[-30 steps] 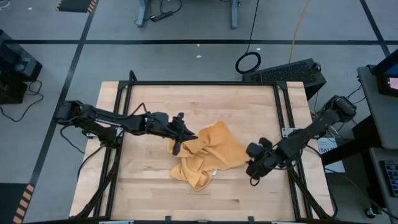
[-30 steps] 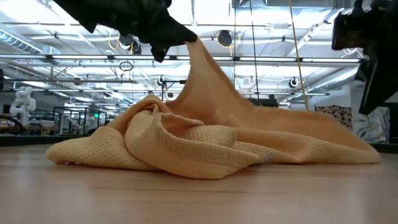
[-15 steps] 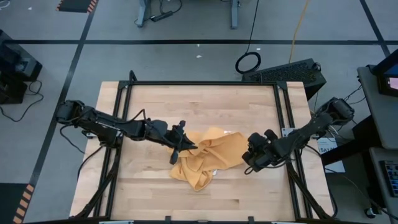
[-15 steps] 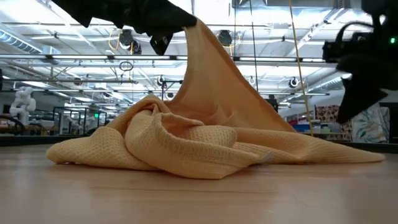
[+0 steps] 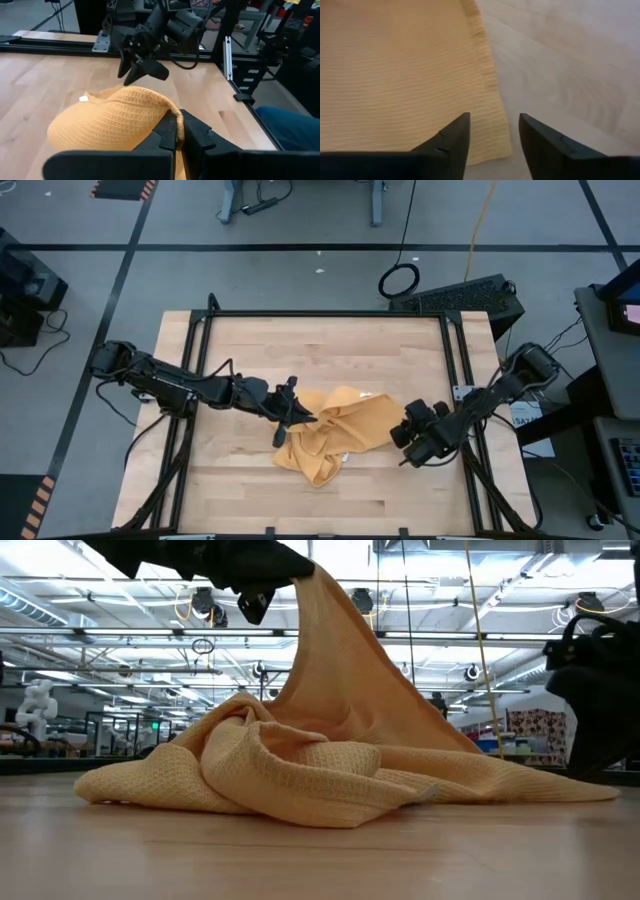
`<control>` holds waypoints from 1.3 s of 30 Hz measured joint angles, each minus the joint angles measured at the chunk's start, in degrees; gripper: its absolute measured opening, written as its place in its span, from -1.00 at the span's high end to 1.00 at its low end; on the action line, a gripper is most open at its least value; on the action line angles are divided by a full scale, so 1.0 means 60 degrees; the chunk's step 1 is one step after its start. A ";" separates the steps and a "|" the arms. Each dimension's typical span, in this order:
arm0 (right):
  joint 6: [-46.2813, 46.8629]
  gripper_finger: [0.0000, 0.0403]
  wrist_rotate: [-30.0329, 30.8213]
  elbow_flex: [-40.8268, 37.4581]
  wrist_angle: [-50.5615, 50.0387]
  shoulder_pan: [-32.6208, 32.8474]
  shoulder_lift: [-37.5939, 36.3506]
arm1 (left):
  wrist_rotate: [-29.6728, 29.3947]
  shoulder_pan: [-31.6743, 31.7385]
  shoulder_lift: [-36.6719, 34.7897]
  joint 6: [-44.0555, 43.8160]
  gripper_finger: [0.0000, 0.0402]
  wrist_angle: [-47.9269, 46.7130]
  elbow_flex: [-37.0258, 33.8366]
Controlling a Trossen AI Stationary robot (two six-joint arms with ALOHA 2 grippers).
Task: Roll towel
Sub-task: Roll the yellow towel
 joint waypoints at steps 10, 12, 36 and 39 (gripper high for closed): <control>0.0397 -0.11 0.0010 -0.0277 0.0021 0.0212 0.0110 | 0.0000 -0.0004 0.0000 0.0087 0.95 0.0004 0.0000; 0.0721 -0.09 0.0074 -0.0550 0.0494 0.0425 0.0110 | 0.0000 -0.0004 0.0000 0.0087 0.95 -0.0038 0.0000; -0.0940 0.92 0.3522 -0.1566 0.8052 0.2478 0.0114 | 0.0000 0.0301 0.0000 0.0576 0.95 -0.0190 0.0000; -0.1356 0.91 0.3522 -0.1566 0.8507 0.2495 0.0113 | -0.0004 0.0441 0.0000 0.0553 0.95 -0.0502 0.0000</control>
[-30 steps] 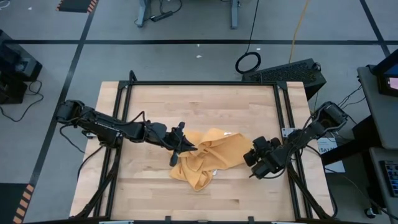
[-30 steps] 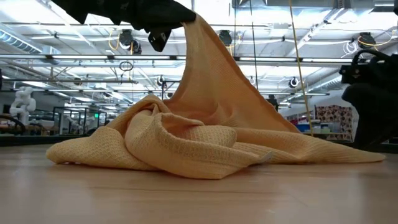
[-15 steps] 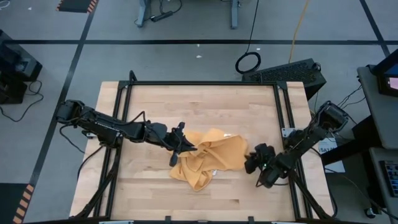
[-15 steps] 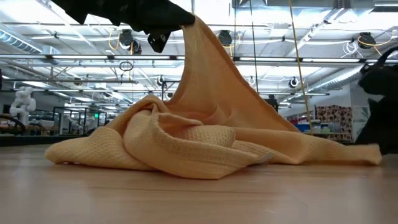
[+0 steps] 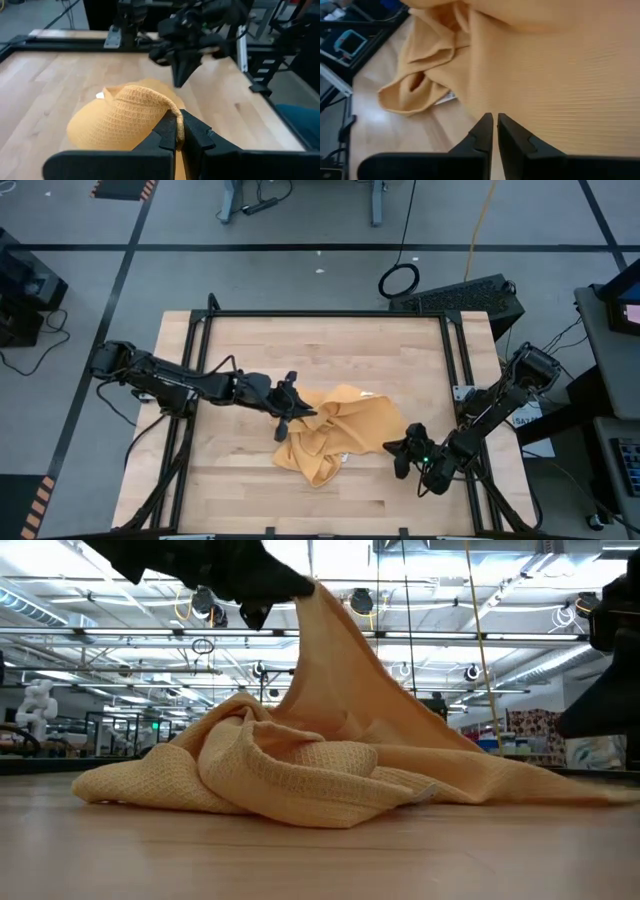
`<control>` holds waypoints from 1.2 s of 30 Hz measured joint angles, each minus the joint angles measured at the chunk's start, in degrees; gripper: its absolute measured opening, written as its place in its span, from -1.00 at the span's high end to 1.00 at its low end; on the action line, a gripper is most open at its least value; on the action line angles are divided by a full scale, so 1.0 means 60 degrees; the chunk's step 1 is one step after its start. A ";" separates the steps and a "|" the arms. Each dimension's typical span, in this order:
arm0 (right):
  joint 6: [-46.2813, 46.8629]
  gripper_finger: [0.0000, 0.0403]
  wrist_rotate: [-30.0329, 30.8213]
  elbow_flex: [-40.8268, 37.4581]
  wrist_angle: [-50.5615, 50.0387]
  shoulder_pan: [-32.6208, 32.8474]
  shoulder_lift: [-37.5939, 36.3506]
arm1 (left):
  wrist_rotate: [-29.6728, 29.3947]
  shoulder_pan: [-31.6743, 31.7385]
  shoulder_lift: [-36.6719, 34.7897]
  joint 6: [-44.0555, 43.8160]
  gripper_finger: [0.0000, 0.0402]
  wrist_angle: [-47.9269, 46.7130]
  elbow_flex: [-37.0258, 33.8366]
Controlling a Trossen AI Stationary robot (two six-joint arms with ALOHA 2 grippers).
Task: Roll towel
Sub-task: Roll the yellow towel
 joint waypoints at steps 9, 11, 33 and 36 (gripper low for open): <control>0.0594 0.90 -0.0519 0.0066 -0.1362 -0.0392 -0.0408 | 0.0062 0.0043 0.0000 0.0389 0.95 -0.1438 0.0000; 0.0892 0.90 -0.1177 0.0213 -0.2528 -0.0670 -0.0574 | 0.0078 0.0045 -0.0007 0.0959 0.95 -0.1895 -0.0004; 0.1933 0.90 -0.2773 0.1369 -0.2214 -0.1051 0.1757 | 0.0739 0.0448 -0.0055 0.2296 0.95 0.1424 -0.0007; 0.1457 0.90 -0.2846 0.2303 -0.2222 -0.1122 0.2513 | 0.0747 0.0894 -0.0055 0.2778 0.95 0.2145 -0.0004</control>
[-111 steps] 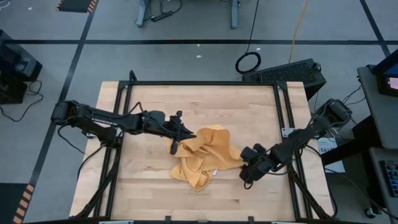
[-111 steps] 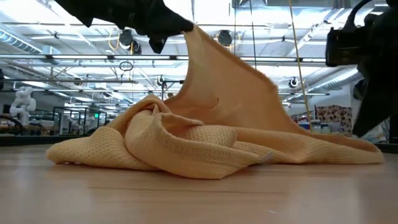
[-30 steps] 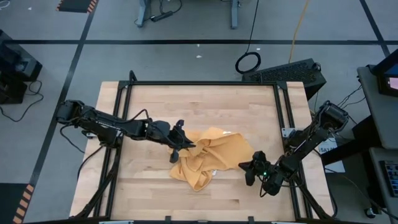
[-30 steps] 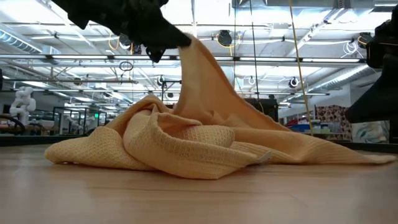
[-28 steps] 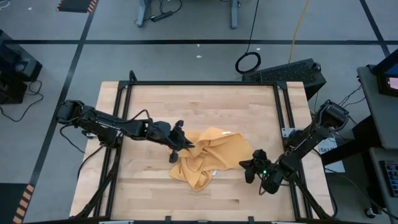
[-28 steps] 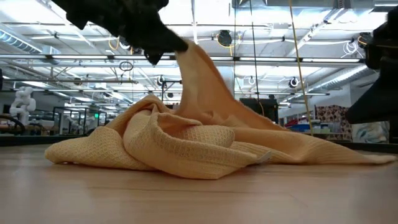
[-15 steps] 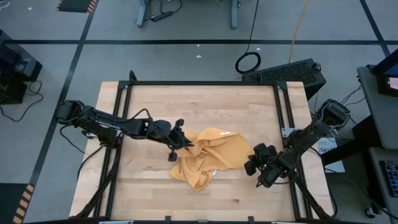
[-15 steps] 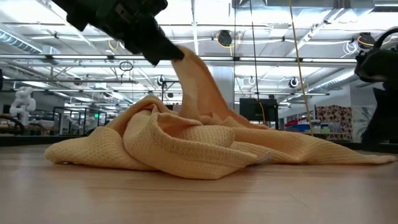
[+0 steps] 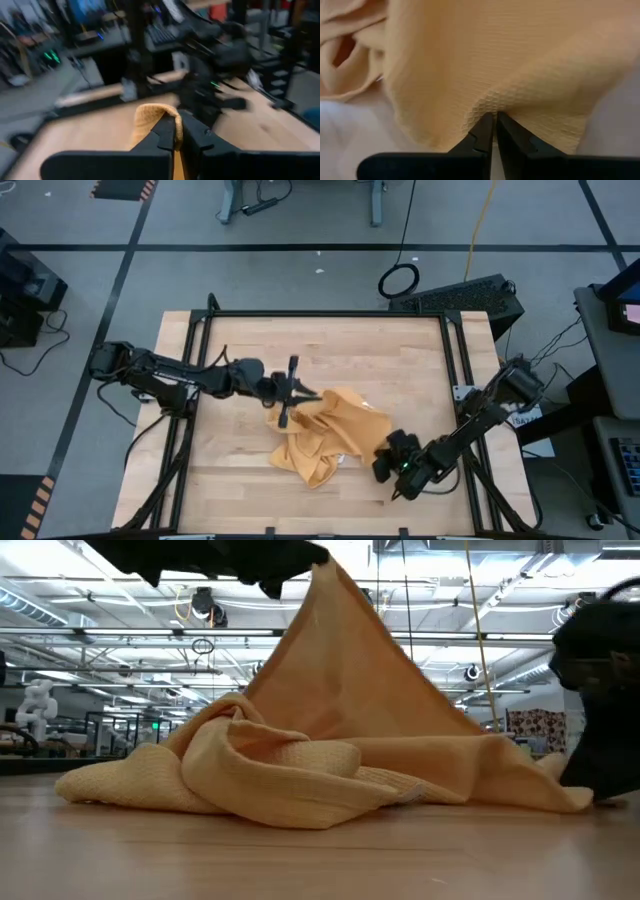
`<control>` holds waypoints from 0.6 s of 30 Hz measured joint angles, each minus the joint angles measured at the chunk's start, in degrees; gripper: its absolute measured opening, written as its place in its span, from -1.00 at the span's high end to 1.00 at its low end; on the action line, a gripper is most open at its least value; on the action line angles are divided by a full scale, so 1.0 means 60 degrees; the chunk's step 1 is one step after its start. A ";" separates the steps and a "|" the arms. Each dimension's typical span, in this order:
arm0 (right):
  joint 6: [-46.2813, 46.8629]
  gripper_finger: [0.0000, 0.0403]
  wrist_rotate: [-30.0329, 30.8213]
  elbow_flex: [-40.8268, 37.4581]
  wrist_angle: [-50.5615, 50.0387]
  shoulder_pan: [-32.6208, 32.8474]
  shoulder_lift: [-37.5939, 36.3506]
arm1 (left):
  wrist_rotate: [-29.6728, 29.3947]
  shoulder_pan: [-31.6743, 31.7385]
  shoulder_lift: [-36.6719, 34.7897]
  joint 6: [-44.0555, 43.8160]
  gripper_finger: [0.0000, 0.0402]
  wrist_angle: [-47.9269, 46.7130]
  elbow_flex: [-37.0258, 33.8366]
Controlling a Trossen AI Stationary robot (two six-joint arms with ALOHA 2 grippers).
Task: Roll towel
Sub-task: Roll the yellow towel
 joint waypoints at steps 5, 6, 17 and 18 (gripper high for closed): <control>-0.1180 0.90 0.0204 0.1641 -0.1095 -0.0054 0.0762 | 0.1298 0.0897 0.0000 -0.0174 0.95 0.0425 0.0000; -0.1282 0.90 0.0239 0.1982 -0.1686 -0.0064 0.0796 | 0.1602 0.0942 0.0000 -0.0299 0.95 0.0422 0.0000; -0.0522 0.80 -0.0575 0.5081 -0.8492 0.0258 0.0548 | 0.1813 0.0262 0.0454 -0.0588 0.95 0.0122 0.0007; -0.0254 0.77 -0.0761 0.5088 -0.8787 0.0375 0.0548 | 0.1708 0.0191 0.0521 -0.0588 0.95 0.0096 0.0007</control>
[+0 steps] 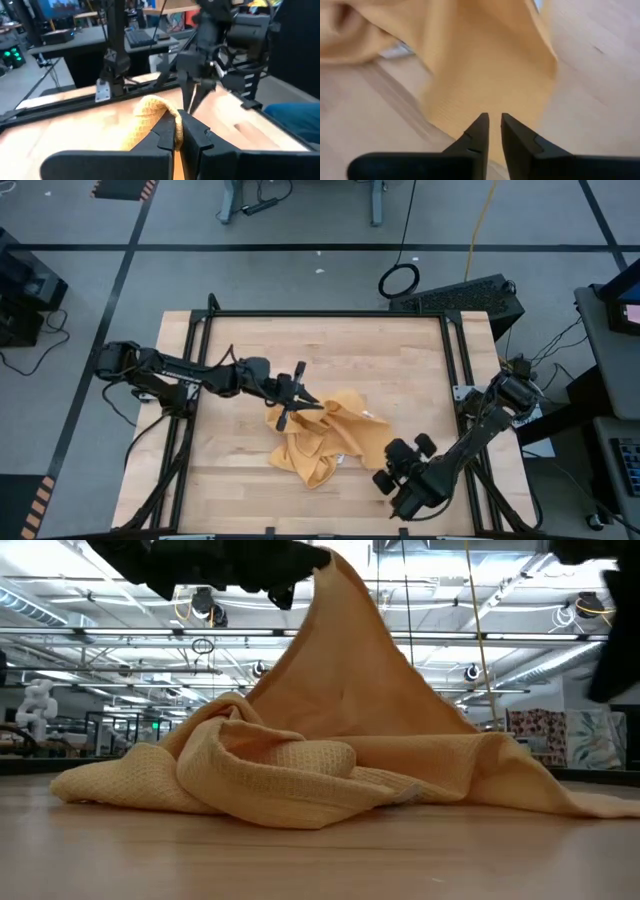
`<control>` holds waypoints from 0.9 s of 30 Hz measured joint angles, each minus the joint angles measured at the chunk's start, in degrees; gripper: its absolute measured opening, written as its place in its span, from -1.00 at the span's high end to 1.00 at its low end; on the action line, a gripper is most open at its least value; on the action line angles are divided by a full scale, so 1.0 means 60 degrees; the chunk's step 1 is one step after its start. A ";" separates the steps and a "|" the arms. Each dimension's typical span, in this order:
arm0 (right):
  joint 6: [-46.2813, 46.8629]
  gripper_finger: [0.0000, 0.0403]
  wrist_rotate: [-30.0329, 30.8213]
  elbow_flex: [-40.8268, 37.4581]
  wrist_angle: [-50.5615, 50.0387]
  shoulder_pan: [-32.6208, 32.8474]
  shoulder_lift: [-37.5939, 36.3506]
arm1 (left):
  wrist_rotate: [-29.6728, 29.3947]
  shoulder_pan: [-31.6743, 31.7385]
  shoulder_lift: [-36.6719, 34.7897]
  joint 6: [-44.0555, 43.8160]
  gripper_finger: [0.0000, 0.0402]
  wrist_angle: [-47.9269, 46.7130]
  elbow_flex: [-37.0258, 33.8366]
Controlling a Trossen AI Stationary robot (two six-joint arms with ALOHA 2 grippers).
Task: Roll towel
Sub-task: Roll the yellow towel
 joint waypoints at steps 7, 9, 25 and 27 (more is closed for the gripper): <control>0.2418 0.43 0.0404 -0.0870 0.0051 0.1373 0.0005 | -0.0254 -0.0256 0.0277 -0.0003 0.95 0.0084 0.0000; 0.3239 0.33 0.0939 -0.1307 0.0584 0.1760 0.0011 | -0.0272 -0.0303 0.0277 -0.0004 0.95 0.0159 0.0000; -0.1365 -0.01 0.2132 -0.3282 0.4835 0.2445 0.0015 | -0.0280 -0.0401 0.0273 -0.0011 0.95 0.0219 0.0000; -0.3234 -0.01 0.2091 -0.3030 0.4650 0.2445 0.0015 | -0.0279 -0.0401 0.0273 -0.0017 0.95 0.0213 0.0000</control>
